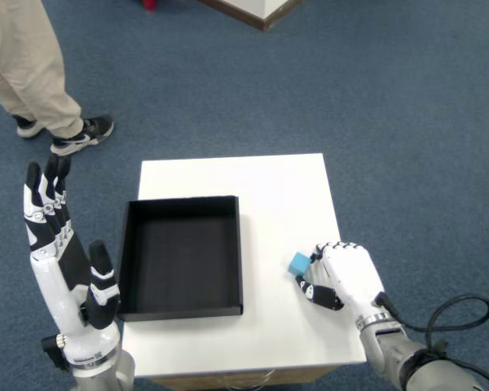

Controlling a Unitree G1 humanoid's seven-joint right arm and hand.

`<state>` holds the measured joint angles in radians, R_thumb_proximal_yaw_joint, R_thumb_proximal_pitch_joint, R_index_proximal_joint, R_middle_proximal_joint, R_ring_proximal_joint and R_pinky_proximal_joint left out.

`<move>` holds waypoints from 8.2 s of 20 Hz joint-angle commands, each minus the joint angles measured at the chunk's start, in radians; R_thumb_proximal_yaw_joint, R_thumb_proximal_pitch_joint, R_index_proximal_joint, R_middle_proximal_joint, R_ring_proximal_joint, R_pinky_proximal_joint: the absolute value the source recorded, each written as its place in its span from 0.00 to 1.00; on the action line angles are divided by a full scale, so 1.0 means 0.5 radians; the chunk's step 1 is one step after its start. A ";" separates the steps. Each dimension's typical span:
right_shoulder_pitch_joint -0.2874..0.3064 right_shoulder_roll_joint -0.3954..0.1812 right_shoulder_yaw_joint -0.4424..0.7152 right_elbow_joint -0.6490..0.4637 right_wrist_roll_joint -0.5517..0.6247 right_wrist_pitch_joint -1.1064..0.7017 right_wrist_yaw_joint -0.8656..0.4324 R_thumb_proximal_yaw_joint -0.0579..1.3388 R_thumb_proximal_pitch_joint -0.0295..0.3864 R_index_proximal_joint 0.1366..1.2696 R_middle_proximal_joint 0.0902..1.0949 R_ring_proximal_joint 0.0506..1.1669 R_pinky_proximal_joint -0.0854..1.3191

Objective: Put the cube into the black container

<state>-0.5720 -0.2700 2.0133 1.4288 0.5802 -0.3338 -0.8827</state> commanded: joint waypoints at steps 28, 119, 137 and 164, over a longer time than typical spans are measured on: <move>-0.048 0.015 -0.009 0.046 0.025 0.088 -0.038 0.49 0.10 0.44 0.58 0.52 0.52; -0.691 0.156 0.216 -0.439 -0.445 -0.429 -1.385 0.92 0.51 0.84 0.64 0.47 0.43; -0.715 0.166 -0.317 -0.623 -0.893 -0.027 -0.826 0.91 0.49 0.84 0.65 0.50 0.49; -0.629 0.191 -0.913 -0.694 -1.532 0.204 -0.315 0.45 0.24 0.46 0.45 0.37 0.46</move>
<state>-0.8414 -0.1702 1.5905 1.0886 -0.1781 -0.2382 -1.0215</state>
